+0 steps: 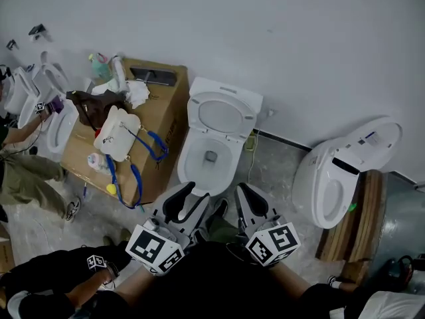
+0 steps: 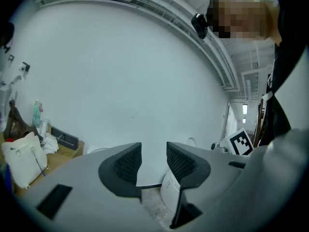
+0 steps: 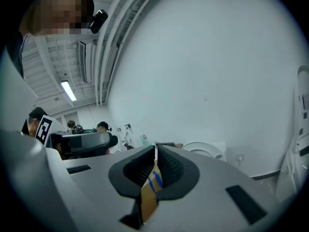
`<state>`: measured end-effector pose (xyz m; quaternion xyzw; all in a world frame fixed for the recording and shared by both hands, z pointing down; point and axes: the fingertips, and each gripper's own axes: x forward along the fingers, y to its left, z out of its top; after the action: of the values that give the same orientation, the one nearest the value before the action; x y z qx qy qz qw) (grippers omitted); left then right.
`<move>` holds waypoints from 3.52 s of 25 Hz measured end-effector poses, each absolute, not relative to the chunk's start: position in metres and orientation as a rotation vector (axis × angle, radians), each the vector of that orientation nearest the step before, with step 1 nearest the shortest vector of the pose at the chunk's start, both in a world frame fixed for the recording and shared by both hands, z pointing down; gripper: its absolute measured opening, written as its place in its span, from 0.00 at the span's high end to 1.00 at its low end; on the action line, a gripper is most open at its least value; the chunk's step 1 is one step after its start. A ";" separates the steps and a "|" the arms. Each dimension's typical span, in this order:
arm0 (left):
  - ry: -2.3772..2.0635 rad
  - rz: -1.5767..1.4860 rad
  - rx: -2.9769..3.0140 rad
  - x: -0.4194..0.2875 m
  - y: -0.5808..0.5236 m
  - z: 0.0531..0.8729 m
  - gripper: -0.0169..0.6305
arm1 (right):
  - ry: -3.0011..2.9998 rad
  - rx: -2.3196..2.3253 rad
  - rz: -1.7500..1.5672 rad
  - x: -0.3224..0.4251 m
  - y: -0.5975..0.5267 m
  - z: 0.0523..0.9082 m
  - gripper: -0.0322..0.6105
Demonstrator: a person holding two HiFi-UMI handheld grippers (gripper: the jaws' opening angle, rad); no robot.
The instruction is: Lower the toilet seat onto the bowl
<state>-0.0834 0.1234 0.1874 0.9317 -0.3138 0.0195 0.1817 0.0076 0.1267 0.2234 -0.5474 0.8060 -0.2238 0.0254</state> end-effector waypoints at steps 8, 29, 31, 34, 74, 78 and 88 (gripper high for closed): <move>-0.846 0.040 2.609 -0.040 0.052 0.187 0.71 | 2.439 -1.721 -0.685 0.058 0.061 0.223 0.89; -0.750 0.368 2.764 -0.038 -0.112 0.230 0.71 | 2.355 -2.072 -0.633 0.108 -0.066 0.255 0.89; -0.707 0.360 2.746 -0.041 -0.130 0.237 0.71 | 2.375 -2.090 -0.648 0.106 -0.081 0.261 0.89; -0.667 0.379 2.760 -0.043 -0.156 0.247 0.71 | 2.440 -2.106 -0.650 0.098 -0.103 0.271 0.89; -0.657 1.192 2.847 0.027 -0.298 0.452 0.77 | 3.060 -2.248 -0.533 0.120 -0.259 0.458 0.78; -0.665 1.196 2.846 0.028 -0.298 0.454 0.77 | 3.103 -2.255 -0.497 0.119 -0.259 0.461 0.78; -0.681 1.216 2.834 0.032 -0.294 0.465 0.77 | 3.152 -2.262 -0.447 0.119 -0.261 0.470 0.78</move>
<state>0.0317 -0.2941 0.4645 0.8973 -0.2155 0.3852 -0.0083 0.1193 -0.2610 0.4698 -0.5374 0.7490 -0.1061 -0.3728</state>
